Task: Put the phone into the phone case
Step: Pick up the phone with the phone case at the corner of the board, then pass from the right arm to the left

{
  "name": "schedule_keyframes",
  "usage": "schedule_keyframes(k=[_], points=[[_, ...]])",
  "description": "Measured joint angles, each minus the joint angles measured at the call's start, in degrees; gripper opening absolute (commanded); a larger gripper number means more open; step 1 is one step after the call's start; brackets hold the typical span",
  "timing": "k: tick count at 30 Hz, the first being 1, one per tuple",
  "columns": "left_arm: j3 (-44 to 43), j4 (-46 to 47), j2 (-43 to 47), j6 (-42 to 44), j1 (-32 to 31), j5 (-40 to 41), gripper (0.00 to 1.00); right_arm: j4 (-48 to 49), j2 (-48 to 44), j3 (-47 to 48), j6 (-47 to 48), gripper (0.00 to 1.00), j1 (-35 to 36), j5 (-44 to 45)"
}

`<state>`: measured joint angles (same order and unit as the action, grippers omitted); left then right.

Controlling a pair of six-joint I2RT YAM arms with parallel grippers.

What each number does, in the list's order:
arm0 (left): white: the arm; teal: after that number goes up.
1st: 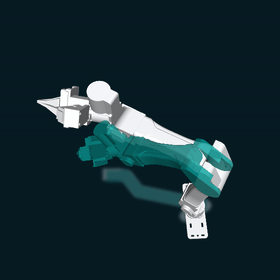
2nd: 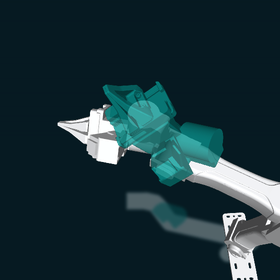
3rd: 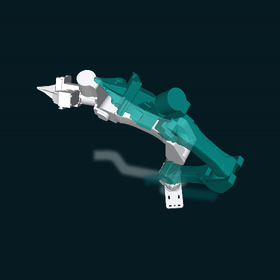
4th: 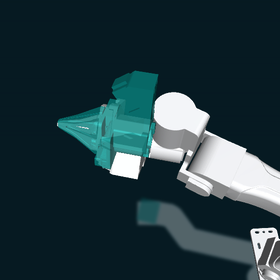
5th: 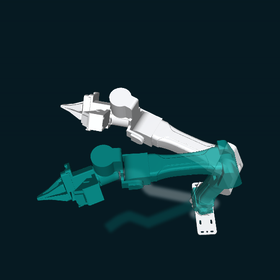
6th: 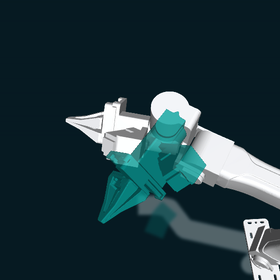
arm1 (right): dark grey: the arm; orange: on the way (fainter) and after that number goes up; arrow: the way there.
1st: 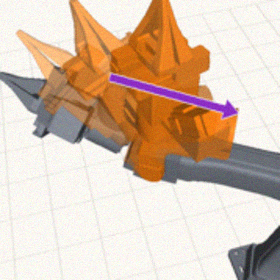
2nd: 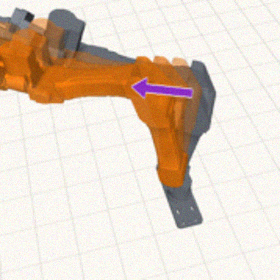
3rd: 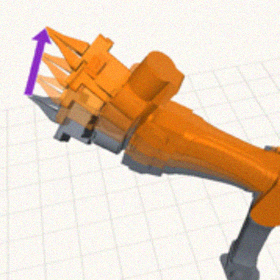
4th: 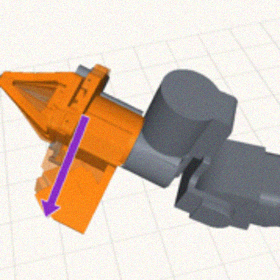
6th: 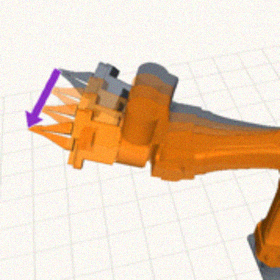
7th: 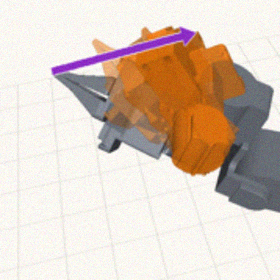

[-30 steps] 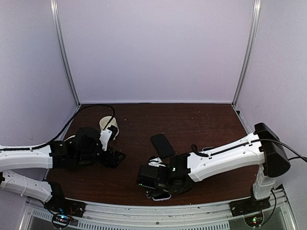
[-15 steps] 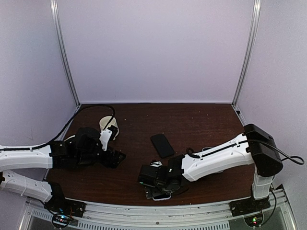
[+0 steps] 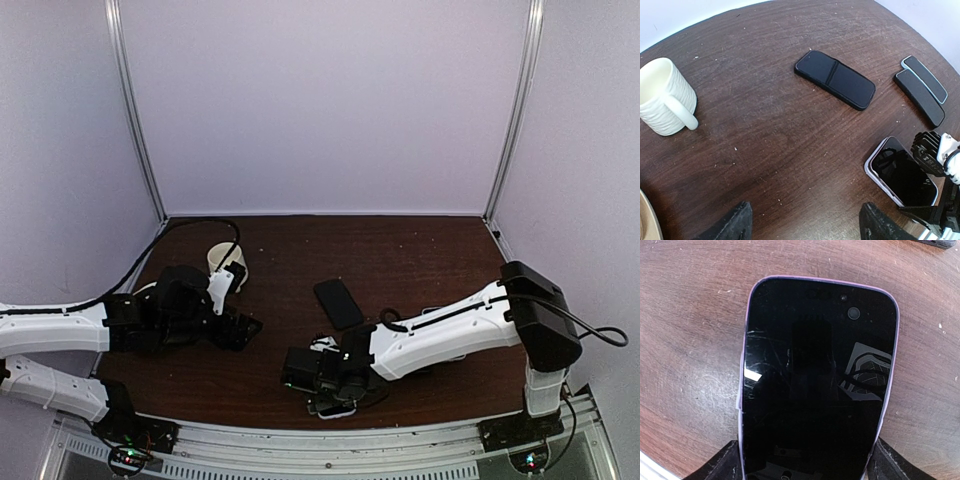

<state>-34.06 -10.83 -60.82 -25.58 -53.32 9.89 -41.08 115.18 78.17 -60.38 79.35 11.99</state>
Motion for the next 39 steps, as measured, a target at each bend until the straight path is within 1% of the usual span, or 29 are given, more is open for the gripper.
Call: schedule_keyframes(k=[5, 10, 13, 16, 19, 22, 25, 28, 30, 31, 34, 39], points=[[0.0, 0.0, 0.0, 0.0, 0.0, 0.0, 0.77, 0.5, -0.2, -0.3, 0.2, 0.36, 0.1, 0.7], [0.0, 0.1, 0.0, 0.1, 0.0, -0.1, 0.76, 3.6, -1.6, -2.8, 2.3, 0.25, 0.6, 2.0], [0.0, 0.6, 0.3, 0.4, 0.0, -1.3, 0.76, 5.7, -3.4, -5.2, 5.0, 0.19, 1.6, 4.5], [0.6, 2.9, 1.9, 0.6, 0.0, -3.9, 0.78, 8.3, -6.0, -7.3, 8.0, 0.18, 2.6, 7.9], [2.6, 8.3, 4.2, 0.5, 0.0, -8.5, 0.81, 12.0, -9.4, -9.2, 12.4, 0.18, 3.3, 12.2], [4.0, 13.6, 4.7, 0.0, 0.0, -13.6, 0.84, 16.4, -12.3, -9.9, 17.6, 0.18, 4.1, 17.0], [4.7, 17.8, 4.7, -1.3, 0.0, -17.4, 0.84, 22.3, -14.7, -10.5, 23.9, 0.18, 4.9, 22.1], [4.7, 20.4, 4.7, -2.2, 0.0, -19.2, 0.81, 29.1, -16.5, -11.6, 30.6, 0.18, 5.6, 25.9], [4.7, 21.3, 4.6, -2.6, 0.0, -19.6, 0.78, 34.7, -17.6, -12.9, 35.6, 0.17, 6.0, 27.7], [4.7, 21.6, 4.6, -2.9, 0.0, -19.9, 0.76, 36.0, -17.7, -13.1, 36.7, 0.17, 6.1, 28.0], [4.7, 22.7, 4.6, -3.6, 0.0, -20.7, 0.65, 41.0, -17.7, -14.0, 41.2, 0.17, 6.5, 28.8], [4.7, 25.4, 4.2, -4.7, 0.0, -22.1, 0.36, 46.3, -17.8, -15.8, 45.9, 0.17, 7.0, 29.2]])
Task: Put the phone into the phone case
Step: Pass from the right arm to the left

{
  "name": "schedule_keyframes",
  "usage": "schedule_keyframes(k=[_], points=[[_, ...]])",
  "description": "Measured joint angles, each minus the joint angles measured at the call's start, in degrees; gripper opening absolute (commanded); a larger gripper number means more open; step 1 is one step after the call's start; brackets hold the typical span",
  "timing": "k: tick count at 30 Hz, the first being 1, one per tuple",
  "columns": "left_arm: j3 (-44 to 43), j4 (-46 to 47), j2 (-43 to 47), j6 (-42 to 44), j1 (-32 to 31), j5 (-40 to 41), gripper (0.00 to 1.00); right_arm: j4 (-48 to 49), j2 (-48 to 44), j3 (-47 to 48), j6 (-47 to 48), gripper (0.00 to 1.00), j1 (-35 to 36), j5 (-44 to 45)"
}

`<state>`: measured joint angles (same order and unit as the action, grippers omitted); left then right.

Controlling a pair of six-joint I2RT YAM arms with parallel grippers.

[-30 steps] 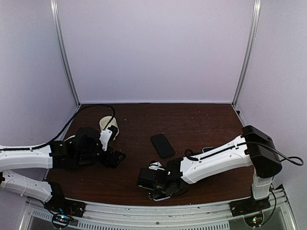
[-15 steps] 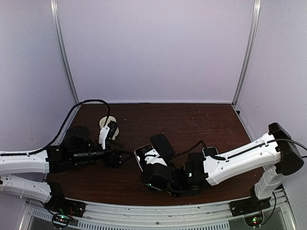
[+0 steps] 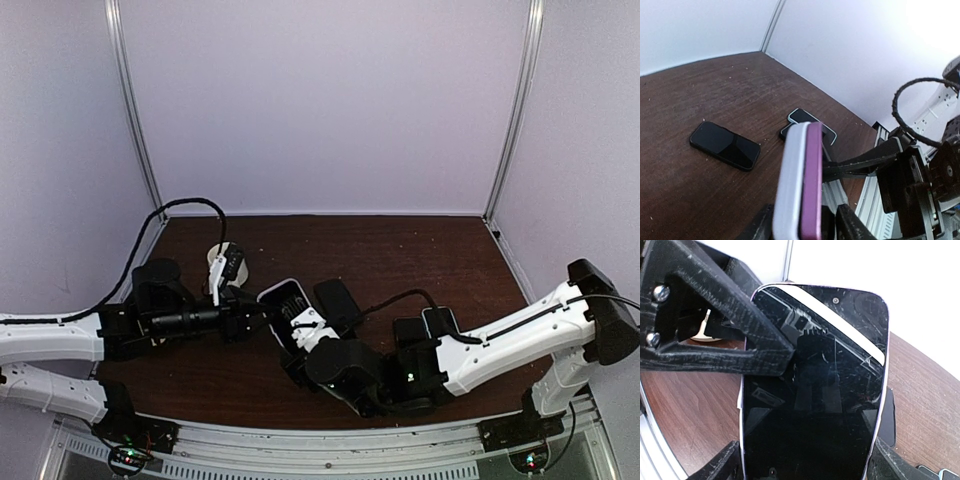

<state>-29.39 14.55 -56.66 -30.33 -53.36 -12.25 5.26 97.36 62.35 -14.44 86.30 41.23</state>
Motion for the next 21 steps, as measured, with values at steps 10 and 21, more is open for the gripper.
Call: schedule_keyframes(k=[10, 21], points=[[-0.2, 5.8, -1.8, -2.4, -0.7, -6.2, 0.00, 2.5, -0.7, -2.0, 2.5, 0.30, 0.0, 1.9], [-1.8, -0.6, -2.9, 4.5, -1.4, -8.4, 0.00, 2.9, -9.4, -9.5, 4.8, 1.00, -0.5, -7.6]])
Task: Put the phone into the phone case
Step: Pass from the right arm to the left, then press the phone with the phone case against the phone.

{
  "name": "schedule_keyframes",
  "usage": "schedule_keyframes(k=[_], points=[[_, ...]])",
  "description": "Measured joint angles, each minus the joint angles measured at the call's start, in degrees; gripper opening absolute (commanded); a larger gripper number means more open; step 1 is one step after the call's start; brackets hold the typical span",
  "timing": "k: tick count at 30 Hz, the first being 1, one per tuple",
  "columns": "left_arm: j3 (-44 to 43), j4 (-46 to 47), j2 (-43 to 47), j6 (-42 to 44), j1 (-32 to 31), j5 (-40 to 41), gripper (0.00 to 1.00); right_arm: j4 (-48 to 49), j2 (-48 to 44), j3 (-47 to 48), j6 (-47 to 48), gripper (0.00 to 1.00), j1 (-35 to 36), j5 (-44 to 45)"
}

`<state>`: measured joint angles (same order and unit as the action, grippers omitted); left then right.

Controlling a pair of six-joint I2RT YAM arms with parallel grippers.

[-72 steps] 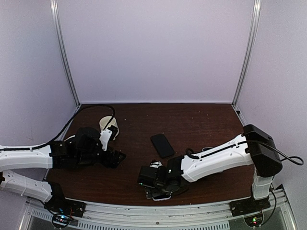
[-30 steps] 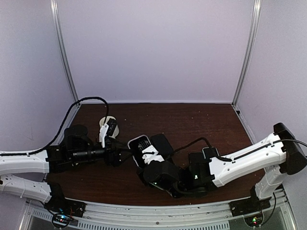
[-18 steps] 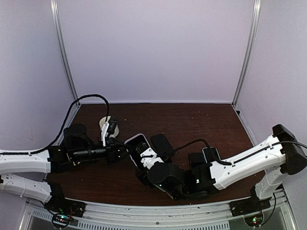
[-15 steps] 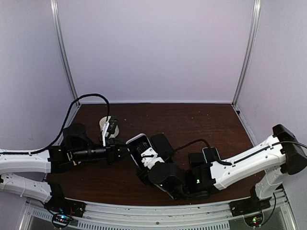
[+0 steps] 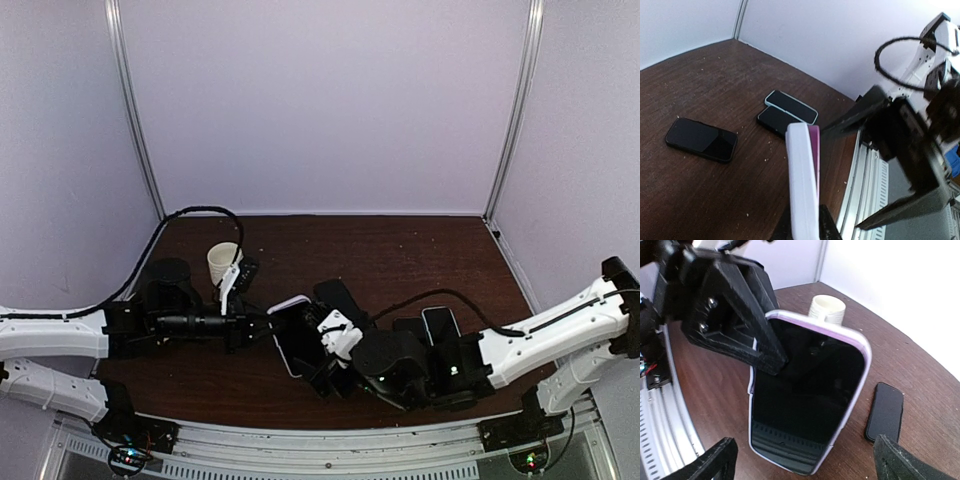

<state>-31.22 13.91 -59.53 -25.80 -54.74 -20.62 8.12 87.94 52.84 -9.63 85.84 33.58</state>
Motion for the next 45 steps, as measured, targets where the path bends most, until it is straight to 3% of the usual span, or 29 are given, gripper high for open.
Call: schedule_keyframes(k=[3, 9, 14, 20, 25, 30, 33, 35, 41, 45], points=[[-0.1, -3.7, 0.0, 3.2, -0.2, -1.1, 0.00, -1.2, -8.2, -3.7, 0.8, 0.99, -3.2, -11.6], [-2.0, -6.4, 0.1, 7.2, -1.3, -7.5, 0.00, -1.1, -17.8, -6.6, 0.8, 0.75, -12.5, -32.9], [-2.5, -6.3, 1.5, 8.7, -1.8, -12.8, 0.00, -1.2, -17.3, -6.4, 2.0, 0.50, -12.8, -41.5], [-2.9, -6.2, 1.9, 9.7, -2.4, -16.7, 0.00, -1.0, -14.3, -4.8, 1.7, 0.36, -13.6, -49.0], [-2.9, -6.2, 1.9, 9.9, -2.6, -18.1, 0.00, -0.6, -11.7, -3.3, 0.9, 0.02, -13.7, -53.3], [-2.9, -6.3, 2.4, 11.2, -2.7, -18.9, 0.00, -0.2, -11.6, -3.3, -0.3, 0.00, -13.9, -55.3], [-2.9, -6.3, 2.8, 11.1, -2.7, -18.8, 0.36, 0.3, -11.6, -3.2, -0.3, 0.00, -13.9, -55.6], [-2.9, -5.6, 2.9, 11.2, -2.8, -18.6, 0.46, 0.3, -11.7, -3.1, -0.3, 0.00, -13.9, -55.6], [-2.9, -3.5, 3.8, 11.0, -3.1, -17.6, 0.47, -0.5, -13.3, -3.1, 0.0, 0.00, -14.2, -55.2], [-3.0, -3.2, 3.5, 10.9, -3.3, -17.1, 0.41, 0.6, -15.6, -2.8, 0.2, 0.00, -14.3, -55.2]])
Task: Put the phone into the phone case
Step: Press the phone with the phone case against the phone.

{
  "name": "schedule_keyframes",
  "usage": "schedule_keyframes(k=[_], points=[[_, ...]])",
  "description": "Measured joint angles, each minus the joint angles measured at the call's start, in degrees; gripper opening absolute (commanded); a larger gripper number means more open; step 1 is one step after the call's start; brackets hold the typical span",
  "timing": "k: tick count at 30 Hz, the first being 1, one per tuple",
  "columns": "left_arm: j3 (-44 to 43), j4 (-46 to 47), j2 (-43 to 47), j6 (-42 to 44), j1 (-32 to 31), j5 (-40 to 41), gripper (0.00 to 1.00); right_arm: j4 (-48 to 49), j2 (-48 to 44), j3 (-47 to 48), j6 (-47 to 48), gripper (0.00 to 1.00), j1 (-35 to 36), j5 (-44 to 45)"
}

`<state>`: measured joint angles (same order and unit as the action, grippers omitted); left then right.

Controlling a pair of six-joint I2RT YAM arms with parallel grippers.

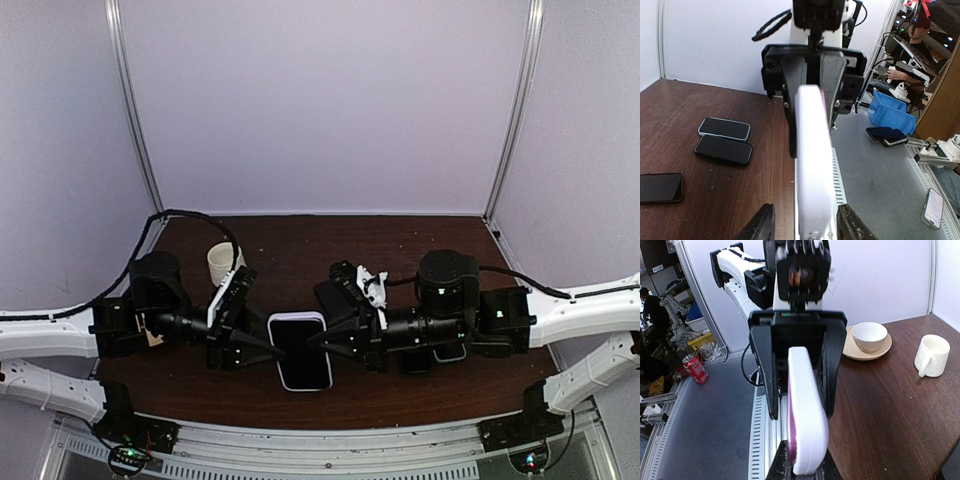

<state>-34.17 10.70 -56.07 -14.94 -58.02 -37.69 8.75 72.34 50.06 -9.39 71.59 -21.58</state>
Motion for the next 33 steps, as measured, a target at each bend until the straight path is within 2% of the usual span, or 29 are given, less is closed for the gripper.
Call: schedule_keyframes(k=[1, 4, 5, 10, 12, 14, 17, 21, 23, 24, 26, 27, 29, 33], points=[[0.0, 0.0, -0.3, 0.0, -0.2, 0.0, 0.35, 0.5, -0.2, 0.3, 0.0, 0.00, 0.0, 0.0], [0.0, 0.2, -1.3, -0.5, -1.0, 0.0, 0.05, 2.2, -0.4, 0.8, 0.0, 0.00, 0.0, 0.0], [0.0, 0.2, -1.5, -0.4, -1.1, 0.0, 0.00, 2.3, -0.4, 1.0, 0.0, 0.00, 0.0, 0.2], [0.0, 0.7, -1.3, 0.2, -1.2, 1.1, 0.00, 2.6, -0.3, 1.3, -1.2, 0.42, -0.1, 0.7], [0.0, 0.1, -0.7, 0.1, -1.3, 1.2, 0.00, 3.4, -0.3, 1.3, -1.4, 0.51, -0.1, 1.1], [0.1, -0.1, 0.1, 0.0, -1.3, 1.4, 0.00, 4.5, -0.4, 1.0, -1.6, 0.52, -0.1, 1.8], [0.1, -0.2, 1.4, 0.0, -1.3, 1.6, 0.00, 6.1, -0.8, -1.4, -3.2, 0.47, -0.2, 2.6], [0.1, -0.7, 1.6, 0.0, -1.3, 1.9, 0.00, 6.8, -0.2, -3.9, -5.6, 0.31, -0.3, 1.9], [0.1, -1.2, 1.5, -0.1, -1.3, 2.2, 0.00, 7.6, 0.8, -3.9, -6.5, 0.27, -0.3, 0.9], [0.1, -1.4, 1.4, -0.1, -1.3, 2.3, 0.00, 7.9, 1.1, -3.9, -7.0, 0.30, -0.3, 0.5], [0.1, -1.7, 1.4, -0.1, -1.3, 2.4, 0.00, 8.4, 1.8, -3.9, -7.5, 0.48, -0.3, -0.5], [0.1, -1.8, 1.5, -0.1, -1.3, 2.4, 0.00, 8.6, 2.2, -3.9, -7.7, 0.51, -0.3, -0.8], [0.1, -1.8, 1.6, -0.1, -1.3, 2.4, 0.00, 8.6, 2.7, -3.9, -8.0, 0.52, -0.3, -1.3], [0.1, -1.8, 2.4, -0.1, -1.3, 2.6, 0.00, 9.5, 3.3, -5.2, -8.6, 0.45, -0.4, -2.1]])
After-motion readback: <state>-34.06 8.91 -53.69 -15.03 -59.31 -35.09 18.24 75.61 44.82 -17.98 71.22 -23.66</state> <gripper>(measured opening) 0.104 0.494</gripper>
